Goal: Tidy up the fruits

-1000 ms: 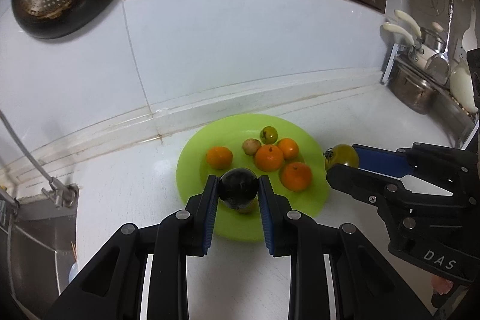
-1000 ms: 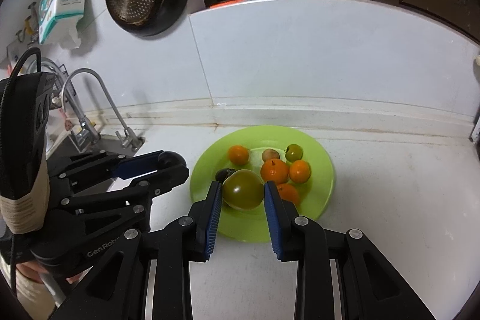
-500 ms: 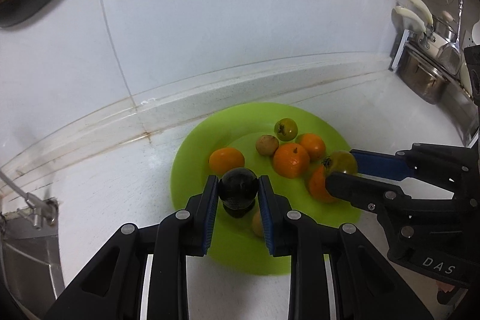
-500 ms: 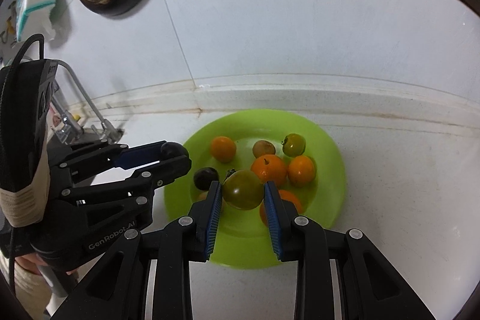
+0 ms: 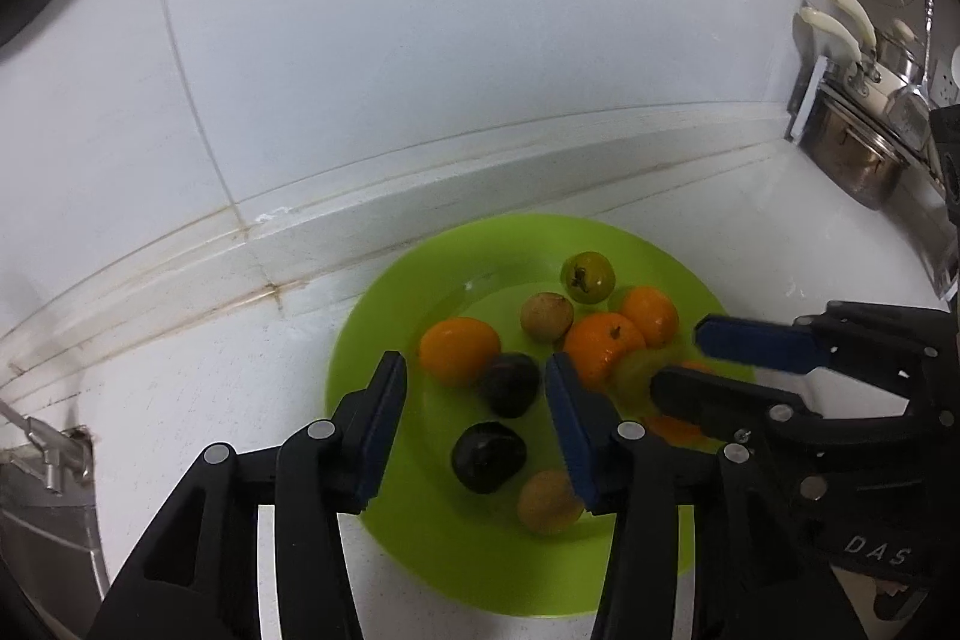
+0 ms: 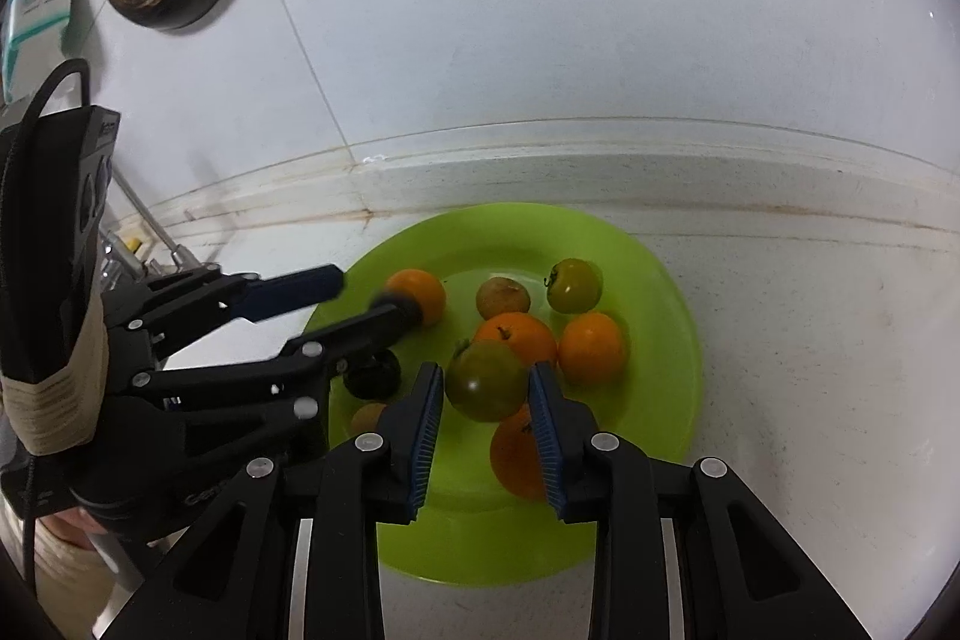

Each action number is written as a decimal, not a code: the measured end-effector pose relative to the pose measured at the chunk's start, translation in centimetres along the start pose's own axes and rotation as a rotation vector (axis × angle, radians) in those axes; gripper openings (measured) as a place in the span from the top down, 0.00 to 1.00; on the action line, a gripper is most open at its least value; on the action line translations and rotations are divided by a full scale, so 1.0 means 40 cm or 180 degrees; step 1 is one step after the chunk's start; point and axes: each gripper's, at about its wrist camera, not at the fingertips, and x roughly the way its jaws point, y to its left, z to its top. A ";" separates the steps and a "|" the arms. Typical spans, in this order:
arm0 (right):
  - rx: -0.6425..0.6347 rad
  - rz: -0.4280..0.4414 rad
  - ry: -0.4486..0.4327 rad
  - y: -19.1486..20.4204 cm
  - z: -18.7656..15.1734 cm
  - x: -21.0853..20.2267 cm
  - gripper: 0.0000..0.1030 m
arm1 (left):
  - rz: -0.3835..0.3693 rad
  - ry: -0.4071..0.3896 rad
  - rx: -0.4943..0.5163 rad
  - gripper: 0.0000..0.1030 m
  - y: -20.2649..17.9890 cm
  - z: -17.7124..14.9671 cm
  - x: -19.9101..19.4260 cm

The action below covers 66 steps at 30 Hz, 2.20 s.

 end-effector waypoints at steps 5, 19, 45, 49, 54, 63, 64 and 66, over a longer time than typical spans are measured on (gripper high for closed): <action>0.0015 -0.0082 -0.0085 -0.005 -0.004 -0.027 0.65 | 0.0155 -0.0032 -0.0057 0.46 -0.002 -0.014 -0.048; 0.0023 -0.0319 -0.0455 0.039 -0.090 -0.241 0.56 | 0.0472 -0.0444 -0.0286 0.26 -0.052 -0.096 -0.299; -0.0268 -0.0257 -0.0862 0.094 -0.296 -0.582 0.53 | 0.0795 -0.0787 -0.0546 0.18 -0.258 -0.297 -0.639; -0.0312 -0.0258 -0.0895 0.102 -0.335 -0.630 0.53 | 0.0841 -0.0821 -0.0567 0.16 -0.287 -0.331 -0.682; -0.0344 -0.0242 -0.0931 0.114 -0.379 -0.678 0.53 | 0.0938 -0.0867 -0.0564 0.14 -0.316 -0.369 -0.728; -0.0341 -0.0177 -0.0936 0.132 -0.444 -0.731 0.53 | 0.0960 -0.0899 -0.0597 0.09 -0.347 -0.418 -0.790; -0.0343 -0.0175 -0.0938 0.134 -0.449 -0.736 0.53 | 0.0962 -0.0902 -0.0602 0.09 -0.348 -0.422 -0.794; -0.0353 -0.0172 -0.0935 0.137 -0.455 -0.741 0.53 | 0.0965 -0.0908 -0.0604 0.09 -0.349 -0.427 -0.800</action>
